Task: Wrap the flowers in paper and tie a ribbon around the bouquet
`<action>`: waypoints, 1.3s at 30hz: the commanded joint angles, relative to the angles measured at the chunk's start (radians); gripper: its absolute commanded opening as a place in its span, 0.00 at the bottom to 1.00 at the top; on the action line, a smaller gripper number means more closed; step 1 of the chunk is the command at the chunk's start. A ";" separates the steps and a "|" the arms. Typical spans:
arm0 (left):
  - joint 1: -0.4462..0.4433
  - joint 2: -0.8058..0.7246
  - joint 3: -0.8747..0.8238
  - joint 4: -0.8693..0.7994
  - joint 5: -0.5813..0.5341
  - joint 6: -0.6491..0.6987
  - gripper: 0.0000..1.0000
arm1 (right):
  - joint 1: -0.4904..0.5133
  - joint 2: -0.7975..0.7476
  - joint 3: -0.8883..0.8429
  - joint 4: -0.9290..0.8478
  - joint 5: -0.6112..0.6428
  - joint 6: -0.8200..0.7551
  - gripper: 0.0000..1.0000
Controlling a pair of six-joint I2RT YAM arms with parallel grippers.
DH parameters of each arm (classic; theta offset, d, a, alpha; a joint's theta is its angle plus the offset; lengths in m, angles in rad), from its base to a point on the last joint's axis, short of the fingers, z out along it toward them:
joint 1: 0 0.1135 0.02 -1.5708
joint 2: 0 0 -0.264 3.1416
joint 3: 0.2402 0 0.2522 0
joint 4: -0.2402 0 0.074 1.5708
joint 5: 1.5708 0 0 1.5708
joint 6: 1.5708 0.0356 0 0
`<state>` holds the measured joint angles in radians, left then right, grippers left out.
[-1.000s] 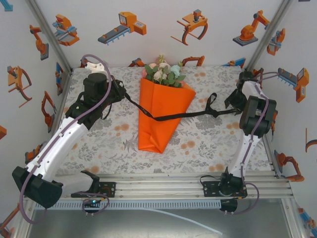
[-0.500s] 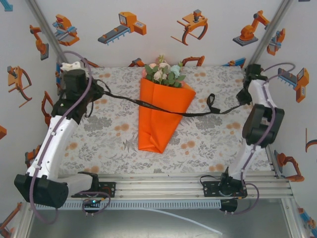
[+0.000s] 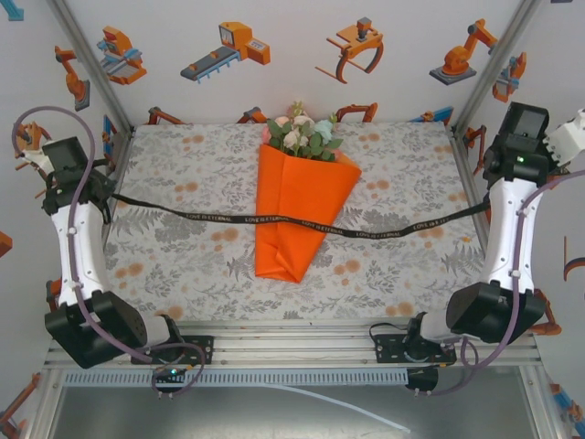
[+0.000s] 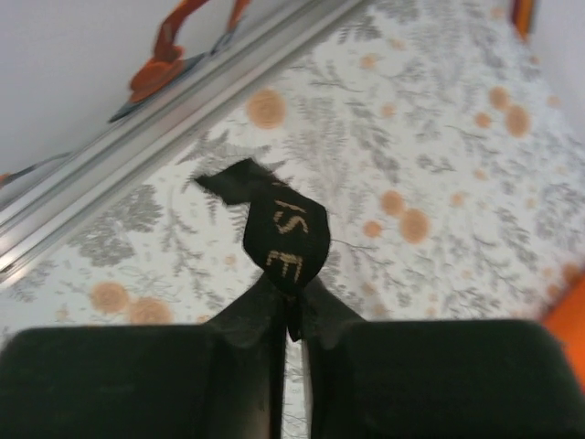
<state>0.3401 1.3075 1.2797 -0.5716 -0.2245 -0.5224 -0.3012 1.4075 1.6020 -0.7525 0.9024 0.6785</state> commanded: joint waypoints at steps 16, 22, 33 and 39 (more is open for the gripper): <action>-0.323 -0.132 -0.135 0.205 0.722 0.114 0.73 | 0.083 -0.158 -0.241 0.154 -1.138 -0.382 0.83; -0.546 0.042 -0.194 0.275 0.815 0.142 0.76 | 0.502 0.016 -0.357 0.243 -1.262 -0.396 0.81; -0.618 0.056 -0.238 0.205 0.686 0.305 0.90 | 0.747 0.317 -0.430 0.201 -0.938 -0.664 0.82; -0.618 0.041 -0.248 0.232 0.672 0.337 1.00 | 0.787 0.413 -0.386 0.163 -0.861 -0.788 0.83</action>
<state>-0.2760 1.3701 1.0401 -0.3569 0.4580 -0.2375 0.4831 1.7996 1.1713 -0.5537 -0.0299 -0.0032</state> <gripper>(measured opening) 0.991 0.834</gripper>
